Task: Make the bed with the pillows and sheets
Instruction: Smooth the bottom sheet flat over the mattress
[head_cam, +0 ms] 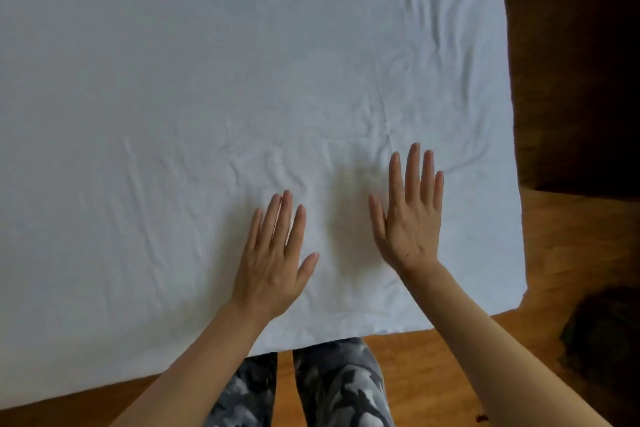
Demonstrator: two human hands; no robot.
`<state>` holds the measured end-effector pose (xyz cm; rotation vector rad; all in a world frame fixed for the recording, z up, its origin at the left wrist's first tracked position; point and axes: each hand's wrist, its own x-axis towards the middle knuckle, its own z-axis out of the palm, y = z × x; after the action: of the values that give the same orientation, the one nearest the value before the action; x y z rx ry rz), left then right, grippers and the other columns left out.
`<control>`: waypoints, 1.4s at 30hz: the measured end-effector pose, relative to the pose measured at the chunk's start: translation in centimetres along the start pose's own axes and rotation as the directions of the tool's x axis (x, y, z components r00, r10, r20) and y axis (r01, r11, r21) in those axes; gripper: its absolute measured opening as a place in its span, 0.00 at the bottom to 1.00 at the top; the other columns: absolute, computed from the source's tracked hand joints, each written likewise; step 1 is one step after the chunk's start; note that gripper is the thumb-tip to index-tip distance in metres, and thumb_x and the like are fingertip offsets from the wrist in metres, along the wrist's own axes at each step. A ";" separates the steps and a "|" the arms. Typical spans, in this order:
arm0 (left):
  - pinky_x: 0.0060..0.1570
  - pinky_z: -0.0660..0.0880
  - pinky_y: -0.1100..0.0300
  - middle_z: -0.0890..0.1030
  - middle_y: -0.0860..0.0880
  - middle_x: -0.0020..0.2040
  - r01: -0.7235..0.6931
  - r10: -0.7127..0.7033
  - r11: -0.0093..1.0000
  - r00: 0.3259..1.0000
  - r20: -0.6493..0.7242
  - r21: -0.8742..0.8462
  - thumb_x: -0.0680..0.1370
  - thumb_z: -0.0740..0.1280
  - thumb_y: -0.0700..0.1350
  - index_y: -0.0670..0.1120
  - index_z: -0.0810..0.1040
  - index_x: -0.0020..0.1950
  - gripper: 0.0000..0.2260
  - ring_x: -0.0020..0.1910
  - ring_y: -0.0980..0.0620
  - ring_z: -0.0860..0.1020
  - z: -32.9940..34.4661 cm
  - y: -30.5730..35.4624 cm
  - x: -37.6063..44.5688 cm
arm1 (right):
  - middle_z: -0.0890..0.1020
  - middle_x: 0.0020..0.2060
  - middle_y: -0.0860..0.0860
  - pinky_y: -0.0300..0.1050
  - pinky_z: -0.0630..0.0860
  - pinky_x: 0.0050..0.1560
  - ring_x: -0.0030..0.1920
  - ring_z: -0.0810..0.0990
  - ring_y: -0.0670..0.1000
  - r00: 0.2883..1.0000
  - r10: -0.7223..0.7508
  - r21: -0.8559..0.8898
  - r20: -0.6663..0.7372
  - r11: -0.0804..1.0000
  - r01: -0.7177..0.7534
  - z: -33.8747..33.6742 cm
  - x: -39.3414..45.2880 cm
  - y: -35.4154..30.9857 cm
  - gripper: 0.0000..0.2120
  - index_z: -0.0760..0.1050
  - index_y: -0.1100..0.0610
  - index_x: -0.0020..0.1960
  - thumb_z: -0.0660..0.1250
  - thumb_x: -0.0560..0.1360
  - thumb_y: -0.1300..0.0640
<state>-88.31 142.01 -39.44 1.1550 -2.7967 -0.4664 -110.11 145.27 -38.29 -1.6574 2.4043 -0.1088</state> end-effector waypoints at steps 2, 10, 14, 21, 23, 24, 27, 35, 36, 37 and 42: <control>0.75 0.52 0.44 0.57 0.36 0.77 -0.088 0.088 0.996 0.996 -0.013 0.023 0.82 0.55 0.54 0.37 0.57 0.76 0.29 0.76 0.38 0.56 0.8 1.8 4.2 | 0.51 0.77 0.61 0.53 0.39 0.75 0.77 0.47 0.61 0.997 0.078 -0.033 -0.012 0.996 -0.078 0.1 3.3 1.5 0.29 0.48 0.57 0.78 0.45 0.82 0.44; 0.76 0.51 0.45 0.52 0.37 0.78 -0.258 0.248 0.964 0.961 0.120 0.069 0.82 0.51 0.59 0.36 0.51 0.77 0.33 0.78 0.40 0.53 6.8 9.2 7.3 | 0.45 0.78 0.57 0.53 0.36 0.75 0.77 0.40 0.56 0.979 0.191 -0.032 0.070 0.981 -0.189 2.8 -1.3 8.7 0.30 0.43 0.55 0.79 0.41 0.81 0.42; 0.77 0.49 0.45 0.50 0.38 0.78 -0.300 0.285 0.952 0.942 0.175 0.067 0.82 0.51 0.60 0.36 0.50 0.77 0.34 0.78 0.41 0.51 7.1 10.5 7.0 | 0.45 0.78 0.57 0.54 0.38 0.76 0.77 0.40 0.56 0.965 0.256 -0.042 0.061 0.966 -0.253 3.0 -4.9 9.9 0.30 0.43 0.56 0.79 0.42 0.82 0.43; 0.76 0.53 0.48 0.64 0.38 0.75 -0.357 0.377 0.919 0.920 0.110 -0.164 0.80 0.58 0.54 0.37 0.68 0.73 0.27 0.76 0.42 0.61 5.1 9.9 6.8 | 0.47 0.78 0.56 0.57 0.43 0.76 0.78 0.43 0.56 0.949 0.317 0.026 -0.006 0.948 -0.316 1.7 -5.4 9.0 0.30 0.46 0.54 0.79 0.40 0.82 0.41; 0.75 0.57 0.48 0.69 0.38 0.73 -0.332 0.354 0.903 0.935 0.033 -0.271 0.80 0.60 0.49 0.36 0.73 0.68 0.22 0.74 0.41 0.64 3.6 8.5 6.0 | 0.51 0.78 0.58 0.57 0.44 0.76 0.77 0.47 0.58 0.934 0.339 0.047 -0.113 0.941 -0.336 1.1 -5.0 6.6 0.30 0.51 0.55 0.78 0.41 0.82 0.41; 0.74 0.58 0.48 0.70 0.38 0.72 -0.300 0.313 0.902 0.950 -0.008 -0.310 0.80 0.60 0.47 0.36 0.75 0.67 0.20 0.73 0.41 0.65 2.7 7.2 5.5 | 0.53 0.77 0.59 0.57 0.45 0.76 0.77 0.48 0.59 0.932 0.324 0.055 -0.160 0.946 -0.320 1.0 -4.7 4.9 0.29 0.52 0.56 0.78 0.42 0.82 0.42; 0.74 0.59 0.47 0.72 0.40 0.71 -0.146 0.116 0.927 0.988 -0.105 -0.344 0.80 0.62 0.44 0.37 0.76 0.66 0.17 0.73 0.41 0.66 -0.5 0.8 3.1 | 0.54 0.76 0.63 0.59 0.46 0.76 0.76 0.50 0.63 0.951 0.197 0.082 -0.240 0.980 -0.182 1.2 -2.7 -2.4 0.26 0.53 0.59 0.77 0.49 0.83 0.49; 0.73 0.55 0.42 0.64 0.38 0.75 0.263 -0.263 0.965 0.961 -0.088 -0.021 0.80 0.59 0.48 0.41 0.66 0.75 0.23 0.75 0.38 0.60 -6.6 -29.9 -6.5 | 0.56 0.76 0.62 0.57 0.45 0.75 0.76 0.51 0.62 0.977 -0.153 0.048 -0.149 0.986 0.161 7.4 6.0 -33.5 0.27 0.55 0.60 0.77 0.52 0.83 0.48; 0.74 0.54 0.42 0.62 0.37 0.76 0.296 -0.294 0.955 0.953 -0.075 0.020 0.81 0.59 0.49 0.41 0.65 0.75 0.25 0.76 0.38 0.60 -7.3 -33.8 -7.9 | 0.56 0.76 0.61 0.56 0.43 0.75 0.76 0.51 0.61 0.977 -0.191 0.053 -0.096 0.979 0.197 8.9 6.1 -37.6 0.27 0.55 0.60 0.77 0.52 0.82 0.48; 0.74 0.54 0.43 0.61 0.38 0.76 0.307 -0.304 0.950 0.951 -0.062 0.056 0.81 0.58 0.51 0.41 0.64 0.76 0.26 0.76 0.38 0.59 -8.0 -37.4 -9.6 | 0.56 0.76 0.60 0.54 0.42 0.75 0.77 0.51 0.59 0.975 -0.219 0.065 -0.046 0.973 0.222 10.6 5.8 -41.6 0.27 0.55 0.59 0.77 0.51 0.82 0.48; 0.75 0.54 0.45 0.59 0.41 0.78 0.289 -0.285 0.950 0.957 -0.050 0.123 0.81 0.56 0.53 0.43 0.61 0.77 0.27 0.77 0.42 0.57 -11.2 -52.2 -20.9 | 0.49 0.77 0.57 0.52 0.41 0.76 0.77 0.45 0.54 0.956 -0.283 0.078 0.083 0.958 0.277 17.3 0.5 -60.7 0.29 0.50 0.57 0.78 0.48 0.81 0.44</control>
<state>-36.00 118.94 -44.04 1.5937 -2.6750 -0.2858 -50.95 123.92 -44.07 -1.9177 2.0633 -0.1508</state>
